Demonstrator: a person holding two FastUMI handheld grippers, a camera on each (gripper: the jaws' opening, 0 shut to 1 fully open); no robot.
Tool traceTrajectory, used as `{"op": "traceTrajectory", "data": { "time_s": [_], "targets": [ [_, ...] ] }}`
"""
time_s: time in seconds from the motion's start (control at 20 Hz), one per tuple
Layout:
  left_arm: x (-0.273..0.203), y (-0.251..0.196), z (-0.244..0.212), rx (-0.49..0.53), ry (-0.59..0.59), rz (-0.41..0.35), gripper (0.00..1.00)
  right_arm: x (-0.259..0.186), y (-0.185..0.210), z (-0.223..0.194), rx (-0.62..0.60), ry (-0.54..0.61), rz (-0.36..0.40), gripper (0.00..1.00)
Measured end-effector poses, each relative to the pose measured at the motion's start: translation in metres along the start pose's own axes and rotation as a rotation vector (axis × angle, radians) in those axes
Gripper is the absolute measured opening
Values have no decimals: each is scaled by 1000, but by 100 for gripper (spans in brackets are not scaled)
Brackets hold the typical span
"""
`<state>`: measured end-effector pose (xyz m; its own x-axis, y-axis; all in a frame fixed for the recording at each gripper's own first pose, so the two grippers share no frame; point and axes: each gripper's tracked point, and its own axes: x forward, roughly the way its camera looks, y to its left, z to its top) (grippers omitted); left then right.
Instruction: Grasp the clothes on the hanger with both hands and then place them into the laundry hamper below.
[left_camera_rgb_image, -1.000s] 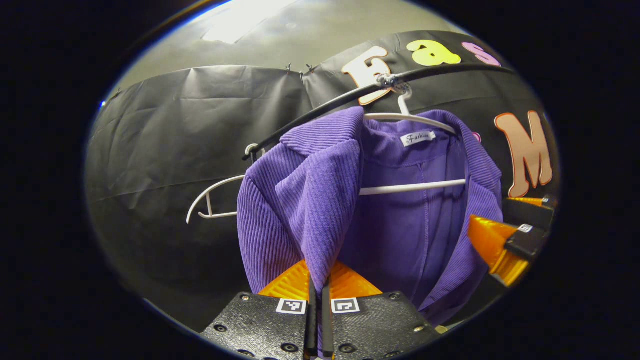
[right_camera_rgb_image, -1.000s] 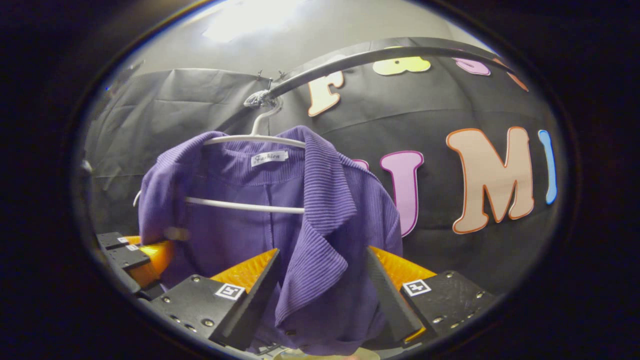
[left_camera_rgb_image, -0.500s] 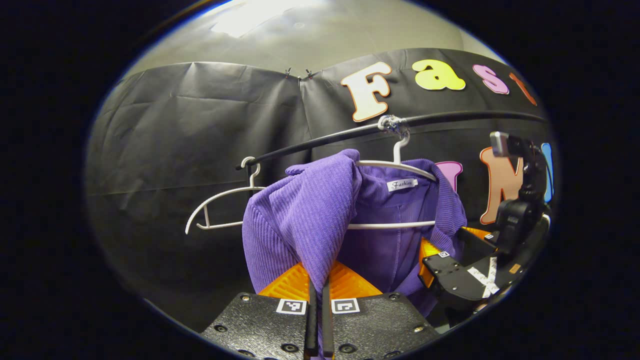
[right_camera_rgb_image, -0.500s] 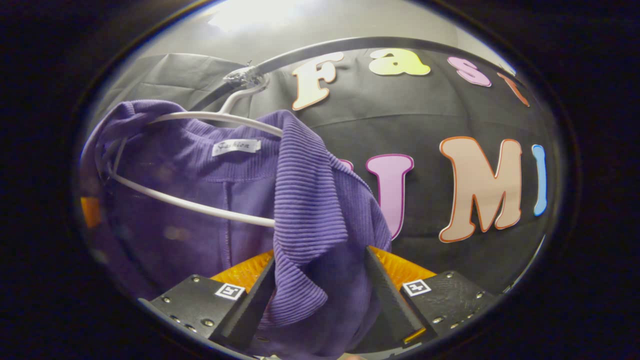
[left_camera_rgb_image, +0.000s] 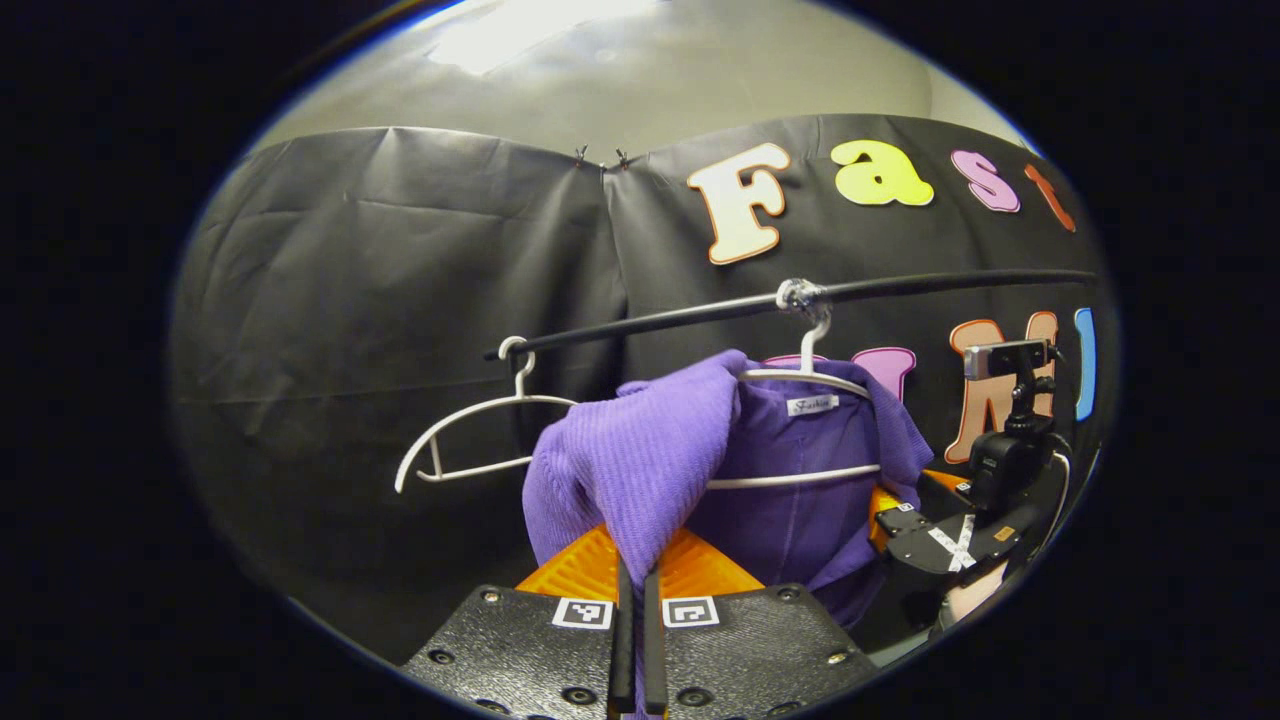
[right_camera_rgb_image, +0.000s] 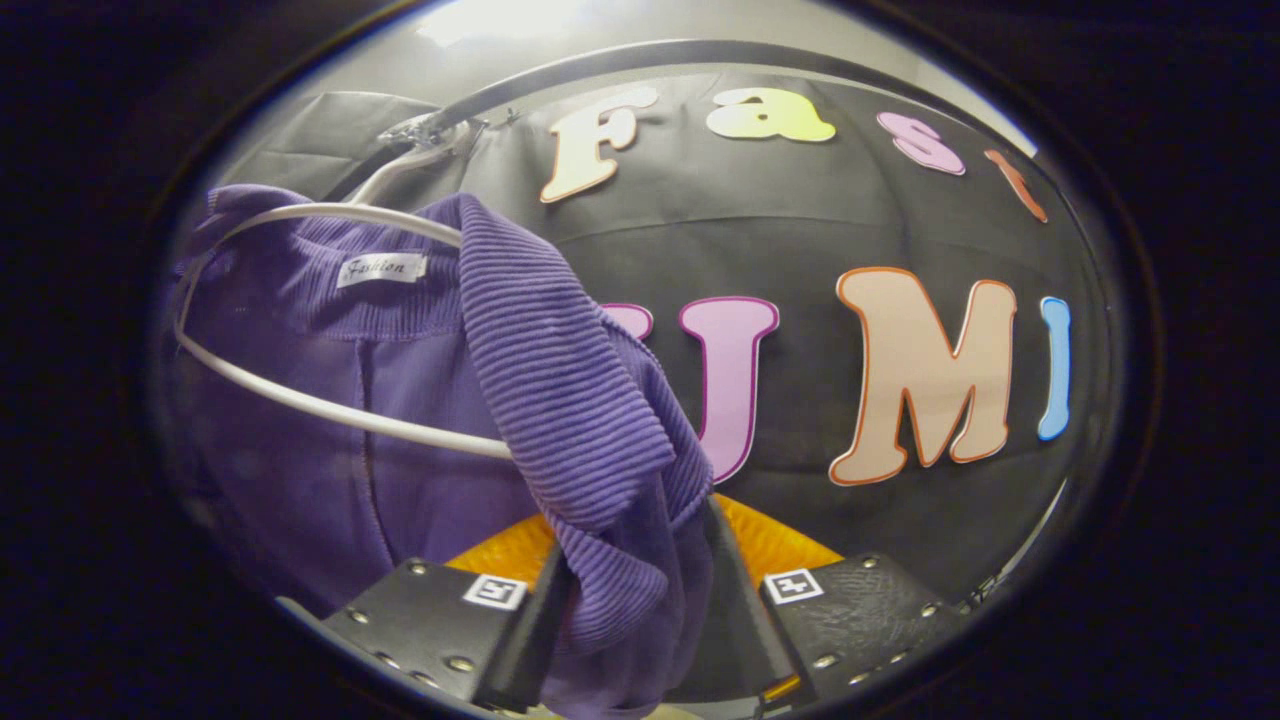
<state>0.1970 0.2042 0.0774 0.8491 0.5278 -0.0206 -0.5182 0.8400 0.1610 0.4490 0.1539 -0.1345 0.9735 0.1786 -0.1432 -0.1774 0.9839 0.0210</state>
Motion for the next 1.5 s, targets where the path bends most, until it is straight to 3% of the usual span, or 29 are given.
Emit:
{"op": "traceTrajectory", "data": {
  "time_s": [0.1, 0.15, 0.4, 0.9, 1.2, 1.5],
  "targets": [
    [2, 18, 8, -1, -15, 32, 7, 1, -10, 5, -7, -22, -46, 22],
    [2, 27, 11, 1, -23, 49, 1, 1, -15, 8, -17, -27, -60, 16],
    [16, 66, 18, 11, -45, 110, 4, 5, -34, 26, -42, -61, -100, 17],
    [66, 100, 43, 57, -150, 123, 4, 39, -69, 78, -57, -177, -148, 18],
    [107, 103, 13, 55, -109, 111, 4, 64, -72, 77, -75, -195, -156, 18],
    [119, 96, -42, 32, -14, 109, 4, 78, -80, 42, -59, -132, -166, 18]
  ]
}}
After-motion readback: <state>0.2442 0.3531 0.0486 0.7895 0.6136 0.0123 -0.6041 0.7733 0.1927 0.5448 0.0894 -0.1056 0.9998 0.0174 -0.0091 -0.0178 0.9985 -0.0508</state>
